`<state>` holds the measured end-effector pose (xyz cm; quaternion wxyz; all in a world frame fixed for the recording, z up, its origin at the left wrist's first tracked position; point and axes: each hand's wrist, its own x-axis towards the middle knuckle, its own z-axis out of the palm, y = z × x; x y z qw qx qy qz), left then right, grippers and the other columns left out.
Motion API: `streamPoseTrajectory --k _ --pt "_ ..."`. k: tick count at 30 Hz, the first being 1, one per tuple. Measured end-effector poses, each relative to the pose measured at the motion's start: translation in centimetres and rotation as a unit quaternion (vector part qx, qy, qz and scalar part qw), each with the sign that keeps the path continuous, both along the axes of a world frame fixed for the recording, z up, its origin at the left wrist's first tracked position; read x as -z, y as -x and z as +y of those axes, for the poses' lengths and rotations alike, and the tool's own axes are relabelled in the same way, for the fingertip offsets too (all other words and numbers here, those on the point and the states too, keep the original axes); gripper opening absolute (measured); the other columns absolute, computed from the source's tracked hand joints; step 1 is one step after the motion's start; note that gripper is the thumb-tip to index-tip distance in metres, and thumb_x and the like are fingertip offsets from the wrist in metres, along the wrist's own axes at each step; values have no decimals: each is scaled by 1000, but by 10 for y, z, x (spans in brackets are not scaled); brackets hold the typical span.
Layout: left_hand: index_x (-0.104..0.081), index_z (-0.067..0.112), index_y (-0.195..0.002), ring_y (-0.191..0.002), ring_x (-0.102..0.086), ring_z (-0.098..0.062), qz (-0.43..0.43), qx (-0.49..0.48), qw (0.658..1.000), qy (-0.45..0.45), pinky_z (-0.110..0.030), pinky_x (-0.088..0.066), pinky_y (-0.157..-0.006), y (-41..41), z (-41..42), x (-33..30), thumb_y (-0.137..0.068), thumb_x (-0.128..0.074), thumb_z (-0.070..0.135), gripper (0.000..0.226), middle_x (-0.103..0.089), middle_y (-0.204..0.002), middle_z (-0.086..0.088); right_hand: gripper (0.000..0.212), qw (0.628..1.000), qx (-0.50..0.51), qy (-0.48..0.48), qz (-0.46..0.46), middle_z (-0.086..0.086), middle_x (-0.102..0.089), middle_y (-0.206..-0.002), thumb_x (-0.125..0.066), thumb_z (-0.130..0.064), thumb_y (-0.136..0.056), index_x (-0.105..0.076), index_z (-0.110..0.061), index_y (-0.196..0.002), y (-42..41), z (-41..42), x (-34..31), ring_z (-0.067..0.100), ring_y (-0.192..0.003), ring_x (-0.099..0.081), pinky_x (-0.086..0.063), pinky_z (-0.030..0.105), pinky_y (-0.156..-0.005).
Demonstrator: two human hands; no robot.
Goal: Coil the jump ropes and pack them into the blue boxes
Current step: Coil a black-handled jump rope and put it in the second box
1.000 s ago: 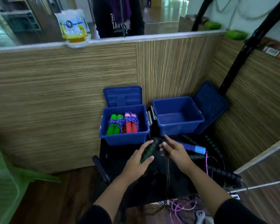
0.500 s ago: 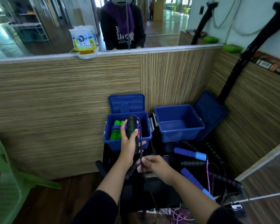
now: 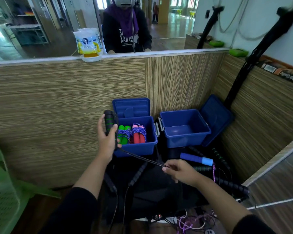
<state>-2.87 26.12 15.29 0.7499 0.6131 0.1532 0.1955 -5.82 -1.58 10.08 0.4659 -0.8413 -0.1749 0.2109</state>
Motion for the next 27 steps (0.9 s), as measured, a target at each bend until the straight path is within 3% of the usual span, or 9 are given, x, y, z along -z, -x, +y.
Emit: streamPoseTrajectory --k 4,6,8,12,16,18,21,24,27 --pt "-38 45 -135 -50 -53 -16 8 -23 996 -82 -25 -45 -43 3 30 -6 -96 -57 15 53 -59 -96 -5 26 997 -27 53 -54 -5 -49 -58 -56 -34 -93 -58 -13 -78 -3 -14 -17 8 -55 -48 -41 23 -58" --pt "-39 41 -136 -84 -63 -16 9 -1 975 -223 -29 -51 -70 6 36 5 -95 -59 19 51 -60 -120 -2 20 990 -46 59 -117 -7 -52 -65 -55 -31 -93 -58 -17 -79 -5 -9 -29 4 -60 -46 -39 22 -61" --pt "-41 48 -132 -117 -54 -16 17 64 944 -322 -28 -40 -95 13 34 19 -95 -59 28 46 -52 -137 4 15 982 -44 40 -179 -7 -55 -71 -55 -24 -94 -58 -18 -81 -10 -1 -46 3 -66 -49 -40 21 -65" --pt "-35 71 -124 -108 -57 -15 57 215 861 -458 -34 -43 -101 23 17 40 -88 -38 65 36 -61 -120 -3 17 971 -35 25 -235 1 -57 -78 -51 -21 -96 -59 -8 -87 -27 12 -75 8 -74 -51 -39 16 -68" --pt "-30 59 -135 -120 -52 -10 50 312 793 -520 -40 -38 -107 39 -11 37 -90 -18 69 48 -59 -123 6 16 975 -20 12 -222 -1 -58 -82 -50 -22 -97 -60 -11 -90 -46 23 -86 5 -75 -51 -39 16 -68" --pt "-30 44 -141 -115 -52 0 50 332 787 -518 -38 -39 -102 51 -23 24 -97 -18 60 48 -57 -123 17 16 979 -22 9 -203 2 -60 -85 -50 -23 -96 -61 -12 -92 -55 26 -86 9 -78 -54 -40 17 -69" --pt "-23 34 -137 -72 -49 7 21 357 801 -480 -29 -35 -77 67 -36 13 -102 -22 44 36 -50 -87 22 16 987 -36 2 -158 -3 -63 -85 -51 -25 -96 -63 -17 -90 -62 29 -84 7 -81 -56 -42 15 -73" --pt "-15 48 -136 -83 -52 7 -3 348 819 -456 -26 -38 -83 72 -39 2 -98 -28 55 41 -52 -107 19 15 996 -41 -18 -72 6 -68 -89 -54 -21 -95 -68 -15 -91 -68 29 -72 10 -82 -59 -46 23 -77" --pt "-39 41 -138 -112 -52 8 -32 308 863 -399 -18 -38 -97 65 -35 -6 -93 -44 57 48 -56 -121 18 18 995 -13 -88 41 14 -60 -72 -50 0 -92 -65 -5 -84 -61 33 -57 17 -61 -50 -40 29 -59"
